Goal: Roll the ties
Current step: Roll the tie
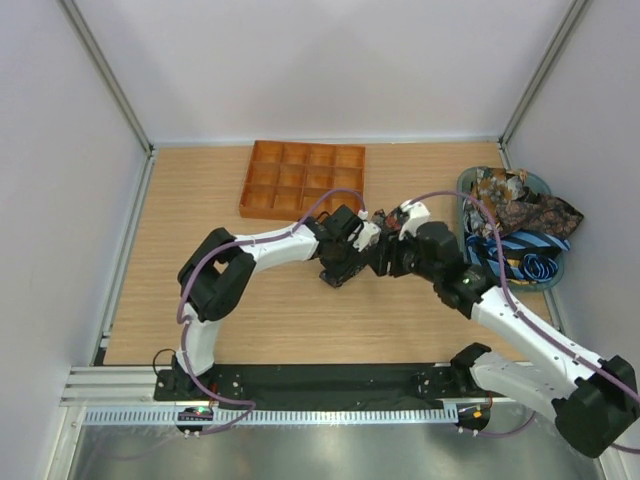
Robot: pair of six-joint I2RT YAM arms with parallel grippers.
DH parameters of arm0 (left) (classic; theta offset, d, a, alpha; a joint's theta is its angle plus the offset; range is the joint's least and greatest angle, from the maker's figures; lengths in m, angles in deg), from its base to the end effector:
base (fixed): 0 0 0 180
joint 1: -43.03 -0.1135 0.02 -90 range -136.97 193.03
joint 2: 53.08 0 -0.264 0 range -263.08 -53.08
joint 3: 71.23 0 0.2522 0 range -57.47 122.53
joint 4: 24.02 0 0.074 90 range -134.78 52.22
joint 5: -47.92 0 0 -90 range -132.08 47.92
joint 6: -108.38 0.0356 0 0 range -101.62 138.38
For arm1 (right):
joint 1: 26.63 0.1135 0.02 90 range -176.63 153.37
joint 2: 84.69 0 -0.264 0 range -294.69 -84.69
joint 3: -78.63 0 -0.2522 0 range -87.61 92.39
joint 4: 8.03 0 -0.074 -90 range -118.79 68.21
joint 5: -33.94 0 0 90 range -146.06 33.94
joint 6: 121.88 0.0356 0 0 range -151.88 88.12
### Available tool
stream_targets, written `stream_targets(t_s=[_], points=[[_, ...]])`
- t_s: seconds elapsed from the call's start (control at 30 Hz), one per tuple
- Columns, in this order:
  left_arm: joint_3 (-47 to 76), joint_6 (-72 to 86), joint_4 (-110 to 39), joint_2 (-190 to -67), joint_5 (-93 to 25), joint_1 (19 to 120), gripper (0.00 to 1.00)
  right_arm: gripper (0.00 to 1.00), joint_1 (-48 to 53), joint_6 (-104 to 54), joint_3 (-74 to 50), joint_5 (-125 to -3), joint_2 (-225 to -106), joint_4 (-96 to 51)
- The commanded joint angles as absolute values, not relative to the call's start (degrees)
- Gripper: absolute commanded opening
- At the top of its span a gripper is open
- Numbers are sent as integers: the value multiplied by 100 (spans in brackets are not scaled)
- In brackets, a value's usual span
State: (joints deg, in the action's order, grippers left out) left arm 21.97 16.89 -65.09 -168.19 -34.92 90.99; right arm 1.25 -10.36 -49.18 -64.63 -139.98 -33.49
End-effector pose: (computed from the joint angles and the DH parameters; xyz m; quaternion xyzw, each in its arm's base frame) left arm 0.2751 -0.3117 0.1611 0.3962 0.8860 -0.1527 0.1864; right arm 0.1897 0.1064 0.2647 -0.0857 0.8538 0.2712 0.4360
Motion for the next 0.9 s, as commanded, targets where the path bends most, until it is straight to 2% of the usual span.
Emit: stream_targets(t_s=[0.0, 0.17, 0.4, 0.57, 0.77, 0.87], points=[[2084, 1575, -7926, -17454, -3619, 9022, 20, 57, 1149, -1543, -4885, -5180, -13848, -3532], [2207, 1601, -8128, -17612, -3645, 9022, 21, 57, 3098, -2044, -4710, -3920, -14295, -3515], [2304, 1592, -8207, -17656, -3610, 9014, 20, 58, 4867, -2633, -3956, -2417, -16067, -3514], [2453, 1584, -8409, -17692, -3593, 9022, 20, 59, 5318, -2853, -2918, -1126, -17572, -4164], [2681, 1522, -8690, -17893, -3522, 9014, 20, 64, 5318, -2836, -1346, -334, -19232, -5507], [2805, 1539, -8918, -17990, -3479, 9022, 22, 67, 5300, -2783, -984, -69, -19752, -5860]])
